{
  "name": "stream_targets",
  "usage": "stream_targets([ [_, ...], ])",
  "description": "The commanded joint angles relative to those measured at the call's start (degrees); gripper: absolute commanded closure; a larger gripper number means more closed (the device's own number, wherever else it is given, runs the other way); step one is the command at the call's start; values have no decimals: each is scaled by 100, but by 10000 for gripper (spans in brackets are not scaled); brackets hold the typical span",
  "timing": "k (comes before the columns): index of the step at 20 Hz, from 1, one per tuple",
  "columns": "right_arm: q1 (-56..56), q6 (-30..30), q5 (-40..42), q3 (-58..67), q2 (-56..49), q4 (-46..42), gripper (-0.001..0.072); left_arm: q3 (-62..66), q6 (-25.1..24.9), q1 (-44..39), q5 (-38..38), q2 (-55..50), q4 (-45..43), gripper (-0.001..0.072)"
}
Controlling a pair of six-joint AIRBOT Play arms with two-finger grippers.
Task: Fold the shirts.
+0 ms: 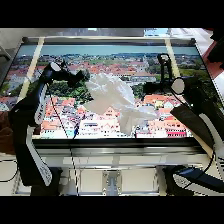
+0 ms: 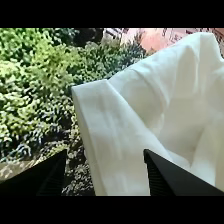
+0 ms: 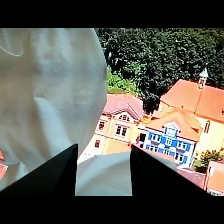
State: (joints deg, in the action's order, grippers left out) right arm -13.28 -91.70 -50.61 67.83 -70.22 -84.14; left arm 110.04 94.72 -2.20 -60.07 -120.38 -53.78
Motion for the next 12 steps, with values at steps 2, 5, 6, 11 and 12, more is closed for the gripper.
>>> stream_targets([
  [2,-4,0,-2,2,2,63,340,0,-15,-138,234,-76,142,163],
  [5,-4,0,-2,2,4,66,340,0,-9,-280,243,-118,136,219],
  [6,-4,0,-2,2,2,72,339,0,-7,-343,267,-120,129,262],
  [11,-4,0,-289,0,2,662,339,15,-188,-535,321,-116,289,697],
  [12,-4,-2,-551,-39,-2,730,339,52,-223,-527,280,-116,407,697],
])
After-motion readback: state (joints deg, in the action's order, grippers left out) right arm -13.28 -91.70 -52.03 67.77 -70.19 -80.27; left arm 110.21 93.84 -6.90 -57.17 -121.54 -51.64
